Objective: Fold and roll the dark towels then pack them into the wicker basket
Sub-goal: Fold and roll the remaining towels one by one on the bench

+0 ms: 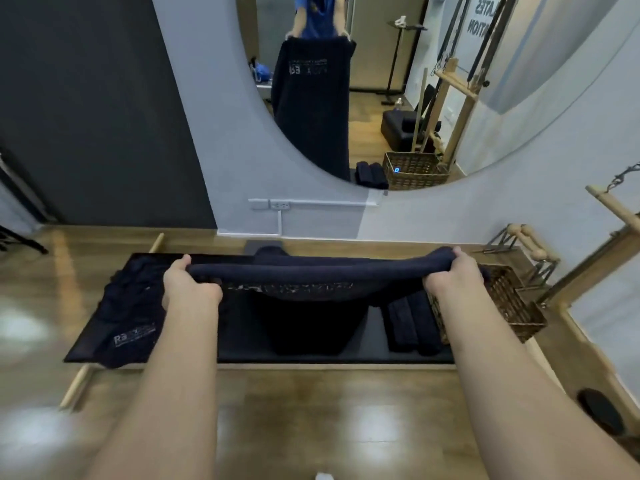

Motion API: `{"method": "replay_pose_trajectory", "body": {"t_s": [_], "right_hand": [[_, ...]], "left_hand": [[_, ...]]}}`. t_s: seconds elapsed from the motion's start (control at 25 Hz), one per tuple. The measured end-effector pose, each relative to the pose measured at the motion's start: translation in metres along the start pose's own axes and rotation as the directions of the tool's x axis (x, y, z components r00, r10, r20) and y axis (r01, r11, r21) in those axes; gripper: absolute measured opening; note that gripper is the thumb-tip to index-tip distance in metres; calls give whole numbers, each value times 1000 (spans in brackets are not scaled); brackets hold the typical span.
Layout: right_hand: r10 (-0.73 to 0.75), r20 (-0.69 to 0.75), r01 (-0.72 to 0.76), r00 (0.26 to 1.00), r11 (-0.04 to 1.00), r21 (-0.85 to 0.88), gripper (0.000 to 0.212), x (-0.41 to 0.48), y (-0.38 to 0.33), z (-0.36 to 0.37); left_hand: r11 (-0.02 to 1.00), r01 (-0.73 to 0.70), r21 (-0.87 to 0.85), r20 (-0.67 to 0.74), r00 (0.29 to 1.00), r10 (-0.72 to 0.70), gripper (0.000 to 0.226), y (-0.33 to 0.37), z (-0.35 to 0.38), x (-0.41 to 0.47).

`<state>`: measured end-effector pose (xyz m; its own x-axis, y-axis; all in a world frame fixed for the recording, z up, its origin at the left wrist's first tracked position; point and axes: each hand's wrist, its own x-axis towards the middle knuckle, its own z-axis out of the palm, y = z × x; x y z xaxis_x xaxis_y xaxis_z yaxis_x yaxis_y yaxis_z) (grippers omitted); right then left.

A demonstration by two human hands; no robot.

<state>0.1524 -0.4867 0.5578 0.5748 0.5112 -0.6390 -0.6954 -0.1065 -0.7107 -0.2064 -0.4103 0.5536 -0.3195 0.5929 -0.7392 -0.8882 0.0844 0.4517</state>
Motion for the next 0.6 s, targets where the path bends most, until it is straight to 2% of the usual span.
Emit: {"method": "replay_pose_trajectory", "body": {"t_s": [0.04,0.08,0.12,0.16,0.2,0.24,0.36,0.44,0.6], "right_hand": [[36,-9,-33,999,977,211,46,2,11,-11],[44,-66,-21,997,949,315,45,6,20,-12],[49,-151,-1,987,953,304,52,11,31,-16],[118,-249,-33,961,946,322,60,18,32,-16],[187,-288,-83,939,937,339,66,28,35,-19],[197,-301,-105,933,950,295,67,33,38,-20],[215,-270,-117,939,934,338,57,67,37,-4],[155,-261,-74,953,952,296,52,92,28,17],[77,-227,-40,971,985,166,63,167,20,61]], "left_hand": [[1000,-4,22,1,1000,4,30,-4,-13,3],[998,-7,61,-5,1000,7,25,-9,-26,11],[996,-24,85,-6,1000,25,22,-15,-37,17],[994,-46,102,-17,999,48,21,-21,-44,24],[989,-81,126,-38,996,86,20,-26,-46,27],[981,-111,156,-46,992,120,19,-32,-44,31],[949,-164,270,-71,979,190,14,-60,-25,59],[912,-228,341,-46,965,258,7,-79,1,82],[820,-380,427,57,917,395,10,-106,64,151]]}}
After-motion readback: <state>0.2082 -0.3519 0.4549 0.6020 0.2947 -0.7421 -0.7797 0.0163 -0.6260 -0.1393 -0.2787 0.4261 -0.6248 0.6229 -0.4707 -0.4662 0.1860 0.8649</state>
